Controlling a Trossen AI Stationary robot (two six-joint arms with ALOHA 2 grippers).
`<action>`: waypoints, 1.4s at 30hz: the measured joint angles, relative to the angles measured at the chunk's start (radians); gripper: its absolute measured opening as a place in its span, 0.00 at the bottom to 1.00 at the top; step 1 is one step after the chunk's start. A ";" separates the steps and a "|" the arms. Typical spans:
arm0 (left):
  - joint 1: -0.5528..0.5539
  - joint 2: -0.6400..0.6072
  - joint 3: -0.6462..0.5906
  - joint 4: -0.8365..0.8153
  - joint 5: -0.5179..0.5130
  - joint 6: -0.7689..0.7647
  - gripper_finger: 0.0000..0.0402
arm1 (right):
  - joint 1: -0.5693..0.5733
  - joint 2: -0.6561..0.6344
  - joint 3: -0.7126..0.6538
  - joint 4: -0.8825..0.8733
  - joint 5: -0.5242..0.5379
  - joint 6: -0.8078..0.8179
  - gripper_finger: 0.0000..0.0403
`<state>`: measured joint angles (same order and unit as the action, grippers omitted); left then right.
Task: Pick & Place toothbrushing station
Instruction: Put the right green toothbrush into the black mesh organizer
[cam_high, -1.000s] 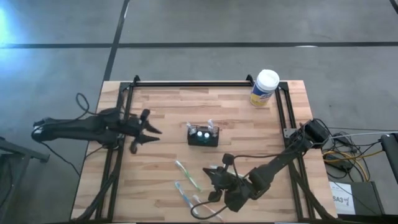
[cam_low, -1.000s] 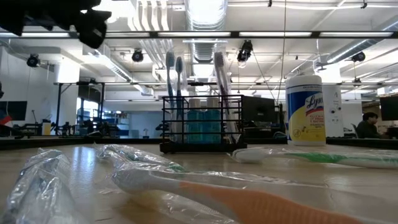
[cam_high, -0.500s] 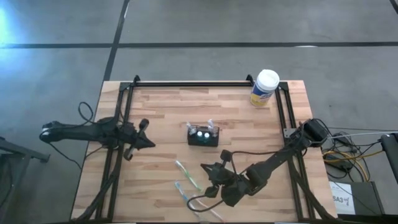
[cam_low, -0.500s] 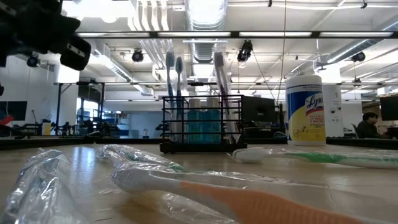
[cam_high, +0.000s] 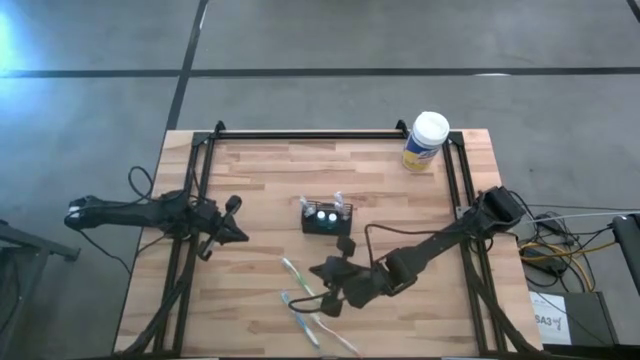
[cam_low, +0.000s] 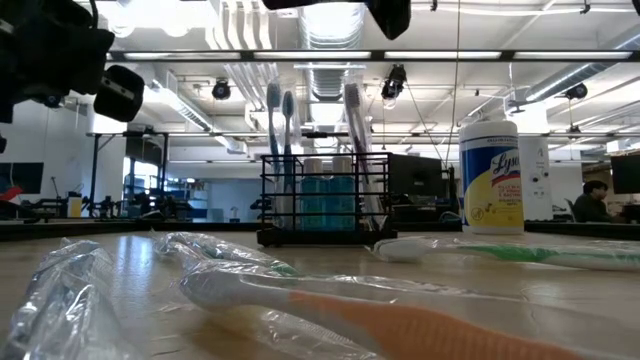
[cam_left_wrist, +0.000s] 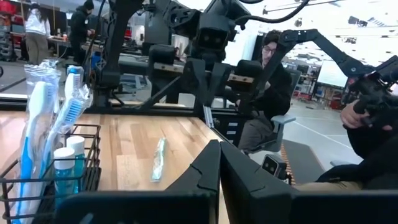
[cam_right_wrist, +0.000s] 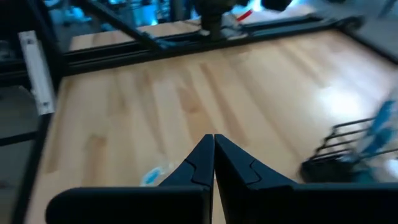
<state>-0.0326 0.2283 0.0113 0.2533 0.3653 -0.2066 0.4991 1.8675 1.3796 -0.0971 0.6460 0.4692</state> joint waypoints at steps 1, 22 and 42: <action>0.000 0.000 0.000 0.000 -0.004 0.000 0.02 | -0.002 0.000 0.000 0.000 -0.021 0.008 0.02; 0.000 0.002 0.000 -0.071 -0.025 0.018 0.03 | -0.010 0.101 -0.002 -0.110 -0.064 0.241 0.02; 0.000 0.002 0.000 -0.077 -0.026 0.021 0.03 | 0.019 -0.002 -0.019 -0.607 -0.283 0.396 0.02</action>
<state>-0.0324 0.2298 0.0109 0.1764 0.3395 -0.1856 0.5179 1.8652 1.3603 -0.7037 0.3633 0.8655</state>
